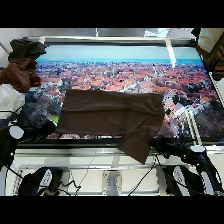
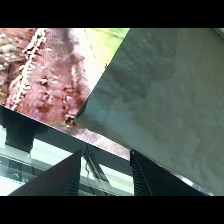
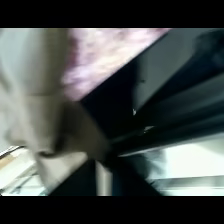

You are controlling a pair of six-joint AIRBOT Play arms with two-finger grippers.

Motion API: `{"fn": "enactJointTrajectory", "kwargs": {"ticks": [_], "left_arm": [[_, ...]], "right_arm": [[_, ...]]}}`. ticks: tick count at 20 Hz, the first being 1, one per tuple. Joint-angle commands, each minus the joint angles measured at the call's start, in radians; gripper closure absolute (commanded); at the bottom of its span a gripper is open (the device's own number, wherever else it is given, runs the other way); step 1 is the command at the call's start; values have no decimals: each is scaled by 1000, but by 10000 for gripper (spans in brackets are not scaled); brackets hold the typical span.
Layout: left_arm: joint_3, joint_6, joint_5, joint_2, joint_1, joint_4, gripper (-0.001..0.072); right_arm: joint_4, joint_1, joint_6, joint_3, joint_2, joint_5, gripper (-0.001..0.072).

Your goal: Fold the shirts.

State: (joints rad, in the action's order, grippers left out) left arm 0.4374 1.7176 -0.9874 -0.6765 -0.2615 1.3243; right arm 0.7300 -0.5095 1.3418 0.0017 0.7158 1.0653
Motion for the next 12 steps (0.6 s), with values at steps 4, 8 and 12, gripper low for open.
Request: {"fn": "enactJointTrajectory", "kwargs": {"ticks": [4,8,12], "left_arm": [[0,-19,10,0,0,28,357],[0,7,23,-66,-1,37,358],[0,16,66,-208,-1,-21,358]], "right_arm": [[-84,0,-42,45,0,-7,682],[-87,0,-58,63,0,12,682],[-87,0,-71,63,0,34,682]]}}
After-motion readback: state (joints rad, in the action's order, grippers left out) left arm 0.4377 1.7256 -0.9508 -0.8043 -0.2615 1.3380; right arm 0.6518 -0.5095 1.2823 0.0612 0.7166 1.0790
